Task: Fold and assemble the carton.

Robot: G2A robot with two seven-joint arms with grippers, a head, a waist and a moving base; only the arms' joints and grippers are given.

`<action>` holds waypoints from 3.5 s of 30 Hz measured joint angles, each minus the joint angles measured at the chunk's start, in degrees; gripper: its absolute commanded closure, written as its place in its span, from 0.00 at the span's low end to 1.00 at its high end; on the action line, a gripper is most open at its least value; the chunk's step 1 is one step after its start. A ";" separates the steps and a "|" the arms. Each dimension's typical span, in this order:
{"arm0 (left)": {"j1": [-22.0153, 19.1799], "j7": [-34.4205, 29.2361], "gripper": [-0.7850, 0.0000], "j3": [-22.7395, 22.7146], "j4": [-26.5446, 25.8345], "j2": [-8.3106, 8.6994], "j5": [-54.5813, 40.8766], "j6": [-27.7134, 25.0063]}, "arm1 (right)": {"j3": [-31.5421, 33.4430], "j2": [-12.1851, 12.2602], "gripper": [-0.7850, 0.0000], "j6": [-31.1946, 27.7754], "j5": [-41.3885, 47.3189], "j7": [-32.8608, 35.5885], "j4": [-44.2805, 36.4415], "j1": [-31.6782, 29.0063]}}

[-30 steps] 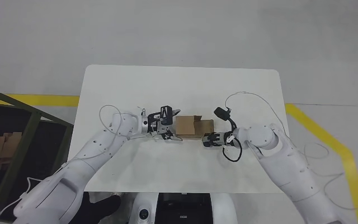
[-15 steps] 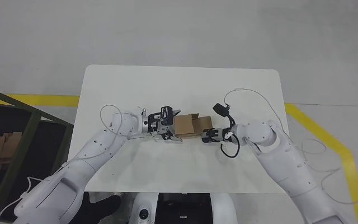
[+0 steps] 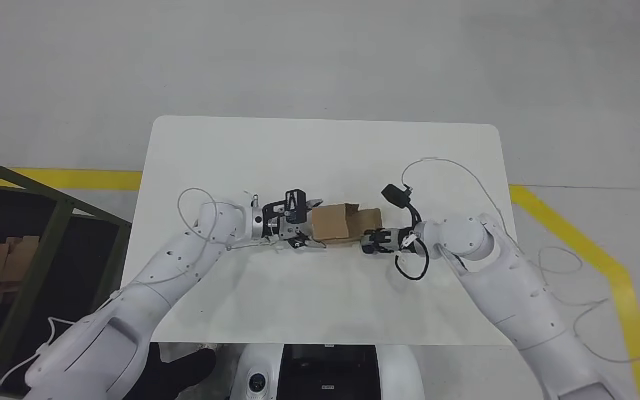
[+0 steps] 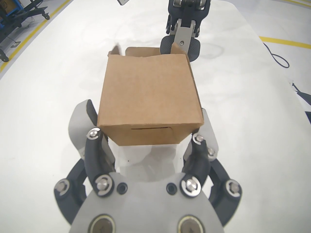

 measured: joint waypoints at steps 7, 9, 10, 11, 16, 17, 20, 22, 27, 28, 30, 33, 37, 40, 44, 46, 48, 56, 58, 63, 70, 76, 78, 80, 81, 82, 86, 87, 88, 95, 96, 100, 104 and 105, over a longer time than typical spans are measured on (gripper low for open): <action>0.12 -0.09 0.11 -0.25 -0.05 0.07 0.11 0.05 | 0.52 0.08 1.00 -0.57 0.24 -0.35 0.65 0.07; 0.17 -0.06 0.11 -0.36 -0.07 0.10 0.08 0.05 | 0.66 0.08 1.00 -0.92 0.35 -0.56 0.82 0.09; 0.18 -0.05 0.11 -0.40 -0.09 0.11 0.08 0.03 | 0.70 0.08 1.00 -1.09 0.40 -0.66 0.93 0.11; 0.19 -0.05 0.10 -0.45 -0.12 0.14 0.10 -0.03 | 0.75 0.07 1.00 -1.36 0.49 -0.84 1.11 0.18; 0.29 -0.04 0.11 -0.60 -0.40 0.21 0.35 -0.06 | 0.41 -0.30 1.00 -3.16 2.37 -1.52 2.11 0.70; 0.35 -0.01 0.11 -0.63 -0.47 0.23 0.39 -0.03 | -0.01 -0.47 1.00 -3.39 2.70 -1.52 2.41 1.00; 0.44 0.07 0.11 -0.65 -0.69 0.26 0.47 -0.12 | -1.19 -1.01 1.00 -3.80 3.90 -1.81 3.70 1.96; 0.46 0.13 0.11 -0.66 -0.78 0.27 0.52 -0.20 | -1.82 -1.38 1.00 -4.32 4.91 -2.16 4.74 2.62; 0.50 0.14 0.13 -0.65 -0.97 0.27 0.71 -0.11 | -4.03 -2.57 1.00 -5.63 7.40 -2.63 7.78 4.74; 0.52 0.17 0.14 -0.66 -0.98 0.27 0.74 -0.06 | -4.42 -2.79 1.00 -5.80 7.87 -2.68 8.35 5.11; 0.55 0.21 0.14 -0.66 -0.99 0.27 0.76 -0.10 | -5.17 -3.30 1.00 -6.32 9.14 -2.89 9.65 5.90; 0.56 0.15 0.15 -0.61 -0.96 0.25 0.76 -0.24 | -6.20 -3.99 1.00 -7.00 10.57 -3.43 11.24 6.86; 0.55 0.13 0.16 -0.55 -0.99 0.20 0.81 -0.20 | -7.41 -4.78 1.00 -7.84 11.85 -3.67 13.25 7.93; 0.54 0.16 0.16 -0.54 -0.97 0.18 0.86 -0.09 | -7.51 -5.03 1.00 -8.72 12.45 -3.68 14.63 8.35; 0.58 0.08 0.18 -0.64 -0.91 0.18 0.77 0.02 | -5.56 -4.40 1.00 -9.30 12.28 -3.47 14.72 7.58; 0.60 0.06 0.18 -0.67 -0.92 0.19 0.77 -0.01 | -4.08 -3.82 1.00 -9.28 11.91 -3.26 13.92 6.70; 0.63 0.06 0.19 -0.71 -0.95 0.20 0.78 -0.04 | -1.99 -3.01 1.00 -9.05 11.35 -3.02 12.44 5.36; 0.89 0.33 0.22 -0.89 -1.41 0.30 1.01 0.14 | 5.10 -0.58 1.00 -6.87 8.82 -4.23 6.80 0.72; 0.93 0.37 0.19 -0.92 -1.52 0.33 1.06 0.00 | 5.60 -0.50 1.00 -6.69 8.54 -5.37 6.81 0.54; 1.09 0.35 0.21 -1.03 -1.77 0.41 1.18 -0.09 | 4.68 -1.06 1.00 -7.20 8.64 -8.05 8.69 1.91; 1.26 0.52 0.23 -1.16 -1.97 0.53 1.40 -0.38 | 1.74 -2.42 1.00 -8.97 9.37 -9.73 13.22 5.27; 1.38 0.52 0.24 -1.33 -2.11 0.59 1.41 -0.16 | -1.47 -3.49 1.00 -10.46 9.81 -6.82 14.28 7.11; 1.42 0.48 0.24 -1.37 -2.17 0.60 1.38 -0.14 | -2.23 -3.77 1.00 -10.66 10.22 -6.22 14.17 7.24; 1.44 0.41 0.23 -1.40 -2.24 0.61 1.37 -0.14 | -3.03 -4.04 1.00 -10.50 10.33 -5.54 14.03 7.51; 1.45 0.37 0.24 -1.41 -2.29 0.62 1.37 -0.10 | -3.36 -4.17 1.00 -10.42 10.43 -5.31 13.98 7.63; 1.47 0.34 0.24 -1.42 -2.33 0.62 1.37 -0.04 | -3.68 -4.30 1.00 -10.34 10.53 -5.13 13.96 7.77; 1.53 0.22 0.25 -1.49 -2.50 0.63 1.30 -0.02 | -5.02 -4.99 1.00 -10.44 11.53 -4.83 14.68 8.54; 1.54 0.22 0.25 -1.50 -2.56 0.63 1.29 -0.02 | -5.31 -5.18 1.00 -10.58 11.92 -4.76 15.03 8.75; 1.57 0.22 0.25 -1.50 -2.61 0.63 1.29 -0.01 | -5.61 -5.36 1.00 -10.75 12.32 -4.67 15.45 8.97; 1.59 -0.16 0.25 -1.47 -2.74 0.61 1.22 -0.10 | -7.44 -6.88 1.00 -13.29 16.40 -3.82 20.06 10.58; 1.59 -0.19 0.25 -1.47 -2.74 0.60 1.20 -0.10 | -7.51 -7.05 1.00 -14.02 17.15 -3.60 20.66 10.68; 1.57 -0.38 0.25 -1.44 -2.69 0.56 1.08 -0.19 | -7.00 -7.30 1.00 -17.16 19.16 -2.61 22.99 11.10; 1.51 -0.42 0.25 -1.42 -2.62 0.53 0.99 -0.33 | -4.86 -6.50 1.00 -17.83 18.54 -1.92 23.58 10.77; 1.50 -0.38 0.25 -1.42 -2.62 0.53 0.99 -0.31 | -4.24 -6.23 1.00 -17.68 18.28 -1.73 23.41 10.51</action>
